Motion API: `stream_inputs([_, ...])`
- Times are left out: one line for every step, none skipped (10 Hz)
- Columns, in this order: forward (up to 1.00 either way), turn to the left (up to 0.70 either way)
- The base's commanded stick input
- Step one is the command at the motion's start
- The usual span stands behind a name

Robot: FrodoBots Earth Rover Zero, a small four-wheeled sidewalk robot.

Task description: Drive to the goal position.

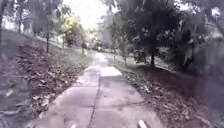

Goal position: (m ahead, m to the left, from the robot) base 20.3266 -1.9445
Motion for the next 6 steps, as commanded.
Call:
stream_inputs([0.7, 0.0])
stream_inputs([0.7, 0.0])
stream_inputs([0.7, 0.0])
stream_inputs([0.7, 0.0])
stream_inputs([0.7, 0.0])
stream_inputs([0.7, 0.0])
